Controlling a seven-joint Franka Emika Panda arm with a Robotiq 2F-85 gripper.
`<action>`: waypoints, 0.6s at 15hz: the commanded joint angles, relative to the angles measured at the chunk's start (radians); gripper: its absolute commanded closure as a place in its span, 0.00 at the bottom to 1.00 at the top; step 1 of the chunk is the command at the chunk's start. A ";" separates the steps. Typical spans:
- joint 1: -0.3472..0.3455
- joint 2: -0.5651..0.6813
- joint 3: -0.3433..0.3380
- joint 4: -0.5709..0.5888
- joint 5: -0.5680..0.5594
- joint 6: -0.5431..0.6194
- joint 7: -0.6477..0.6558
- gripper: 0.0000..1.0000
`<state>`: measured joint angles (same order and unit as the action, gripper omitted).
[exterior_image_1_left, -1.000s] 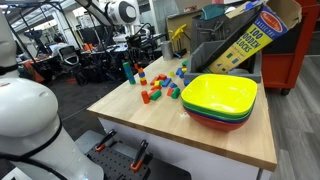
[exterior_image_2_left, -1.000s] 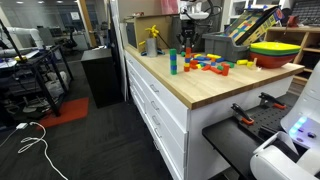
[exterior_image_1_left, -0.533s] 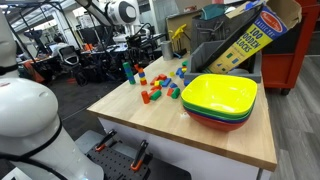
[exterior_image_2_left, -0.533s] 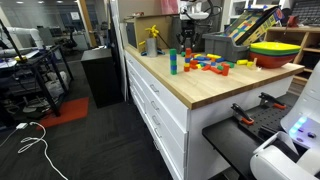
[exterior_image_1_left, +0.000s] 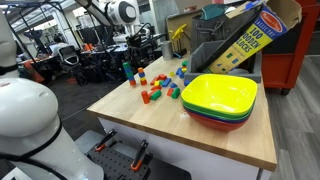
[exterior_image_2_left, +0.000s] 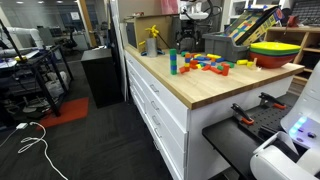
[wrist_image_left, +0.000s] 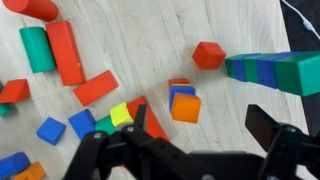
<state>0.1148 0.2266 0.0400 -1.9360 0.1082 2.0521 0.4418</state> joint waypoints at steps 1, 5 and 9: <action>0.003 -0.028 0.000 -0.026 -0.002 0.013 0.019 0.00; -0.007 -0.058 -0.004 -0.067 0.020 -0.002 0.024 0.00; -0.024 -0.105 -0.022 -0.149 0.018 -0.005 0.045 0.00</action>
<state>0.1075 0.1954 0.0285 -1.9977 0.1094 2.0518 0.4630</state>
